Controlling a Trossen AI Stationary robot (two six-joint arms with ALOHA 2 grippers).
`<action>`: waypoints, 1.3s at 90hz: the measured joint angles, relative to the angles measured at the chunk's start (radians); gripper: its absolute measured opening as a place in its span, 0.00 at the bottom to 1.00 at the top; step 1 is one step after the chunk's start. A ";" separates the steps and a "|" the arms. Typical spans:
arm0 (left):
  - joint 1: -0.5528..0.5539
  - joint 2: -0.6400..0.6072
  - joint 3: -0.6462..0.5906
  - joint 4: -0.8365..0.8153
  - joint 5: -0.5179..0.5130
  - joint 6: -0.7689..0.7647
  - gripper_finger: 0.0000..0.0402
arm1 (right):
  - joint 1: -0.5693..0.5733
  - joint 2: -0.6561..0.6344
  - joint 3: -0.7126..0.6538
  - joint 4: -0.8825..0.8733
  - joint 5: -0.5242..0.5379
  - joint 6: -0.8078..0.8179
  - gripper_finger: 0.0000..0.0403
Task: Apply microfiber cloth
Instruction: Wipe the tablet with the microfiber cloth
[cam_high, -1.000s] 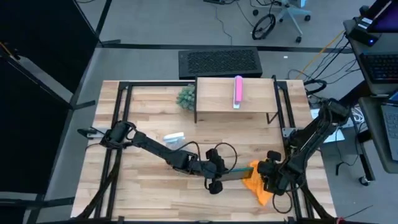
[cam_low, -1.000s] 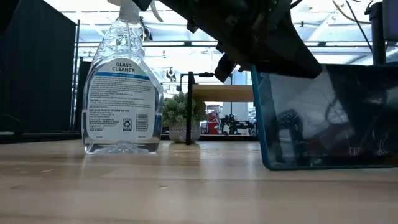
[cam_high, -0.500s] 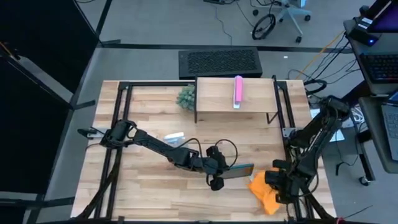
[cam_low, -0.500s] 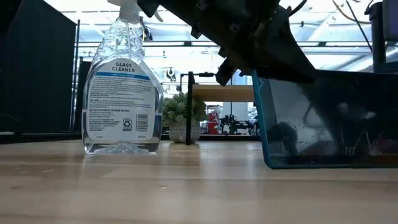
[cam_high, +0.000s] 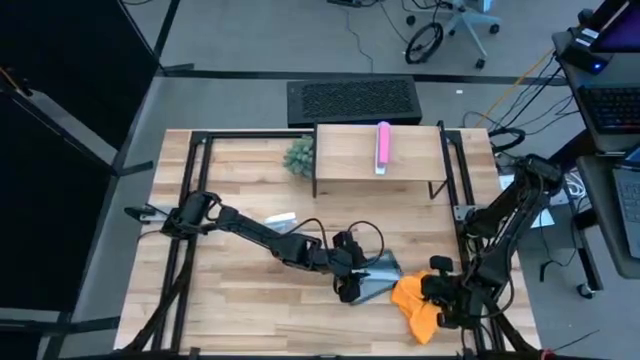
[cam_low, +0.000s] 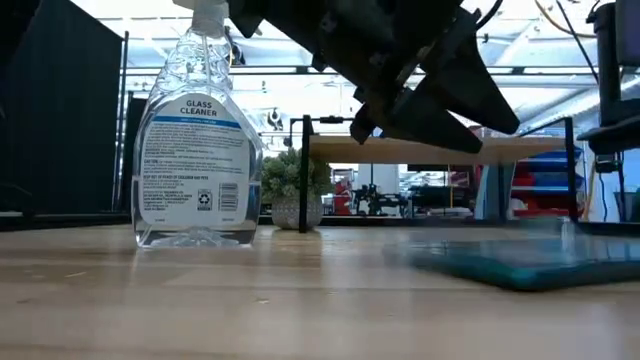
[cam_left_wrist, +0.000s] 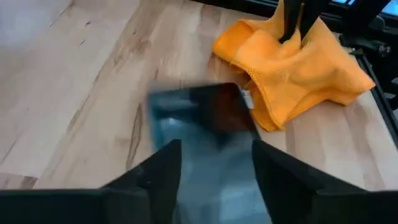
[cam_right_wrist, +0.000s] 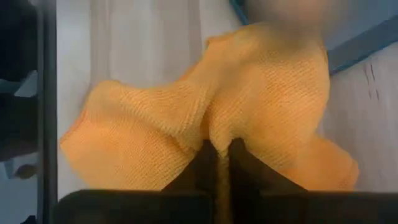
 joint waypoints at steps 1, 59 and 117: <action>0.000 0.000 0.002 -0.003 0.000 0.001 0.53 | 0.000 0.000 0.000 0.000 0.000 0.000 0.00; -0.146 0.033 -0.025 -0.148 -0.188 -0.034 0.31 | -0.234 0.048 0.002 0.502 0.186 -0.547 0.00; -0.122 0.158 -0.052 0.013 -0.095 -0.084 0.12 | -0.406 0.364 0.007 0.637 0.034 -0.607 0.00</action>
